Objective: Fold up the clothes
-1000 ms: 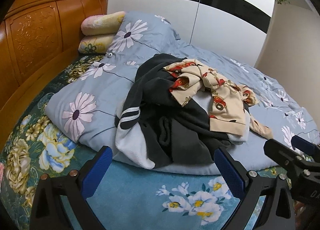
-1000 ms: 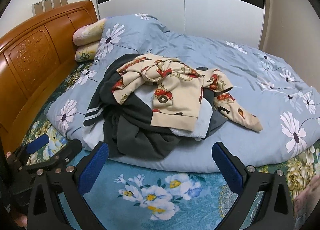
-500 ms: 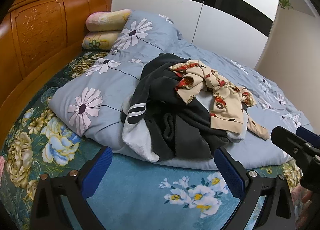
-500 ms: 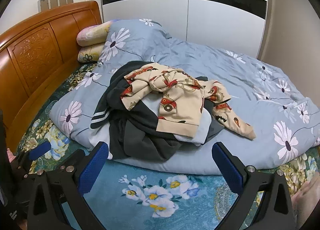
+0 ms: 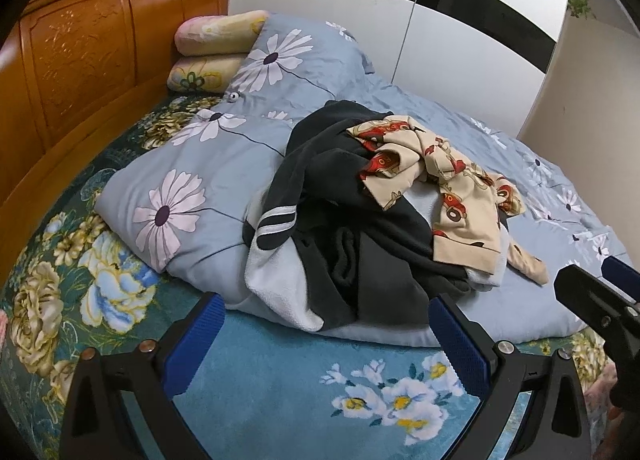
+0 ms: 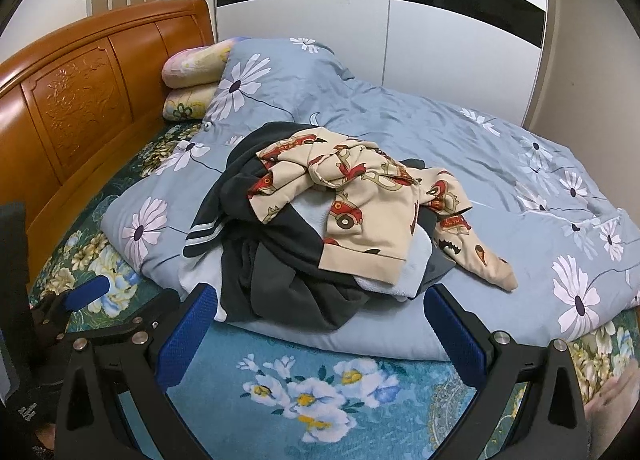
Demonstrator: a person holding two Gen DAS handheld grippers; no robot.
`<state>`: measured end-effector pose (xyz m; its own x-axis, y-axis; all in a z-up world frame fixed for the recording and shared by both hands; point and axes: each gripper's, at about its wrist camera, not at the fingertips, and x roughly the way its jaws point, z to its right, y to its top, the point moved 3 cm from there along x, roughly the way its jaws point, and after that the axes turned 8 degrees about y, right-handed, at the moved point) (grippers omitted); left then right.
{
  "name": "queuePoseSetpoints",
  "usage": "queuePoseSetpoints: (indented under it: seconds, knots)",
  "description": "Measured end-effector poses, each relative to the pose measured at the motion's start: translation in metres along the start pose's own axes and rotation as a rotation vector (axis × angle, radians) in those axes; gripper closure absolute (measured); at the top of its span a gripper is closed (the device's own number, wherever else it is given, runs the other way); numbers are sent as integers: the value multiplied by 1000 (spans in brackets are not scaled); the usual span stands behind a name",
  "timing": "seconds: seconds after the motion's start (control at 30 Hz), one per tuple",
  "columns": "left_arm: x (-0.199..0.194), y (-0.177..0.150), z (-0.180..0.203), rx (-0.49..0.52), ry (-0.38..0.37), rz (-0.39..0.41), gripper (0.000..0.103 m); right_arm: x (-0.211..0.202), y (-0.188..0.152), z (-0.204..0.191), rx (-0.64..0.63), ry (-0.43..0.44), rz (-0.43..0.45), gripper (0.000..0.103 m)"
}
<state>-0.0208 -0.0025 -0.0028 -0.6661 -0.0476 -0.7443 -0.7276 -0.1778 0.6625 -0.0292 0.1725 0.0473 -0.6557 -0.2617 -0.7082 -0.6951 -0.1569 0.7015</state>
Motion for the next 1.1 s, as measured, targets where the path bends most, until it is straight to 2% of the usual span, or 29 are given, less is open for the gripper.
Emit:
queuePoseSetpoints:
  seconds: [0.53, 0.87, 0.97, 1.1]
  knots:
    - [31, 24, 35, 78, 20, 10, 0, 36, 1, 36, 16, 22, -31, 0]
    - [50, 26, 51, 95, 26, -11, 0, 53, 1, 49, 18, 61, -30, 0]
    - [56, 37, 60, 105, -5, -4, 0, 49, -5, 59, 23, 71, 1, 0]
    - [70, 73, 87, 126, -63, 10, 0, 46, -16, 84, 55, 89, 24, 0]
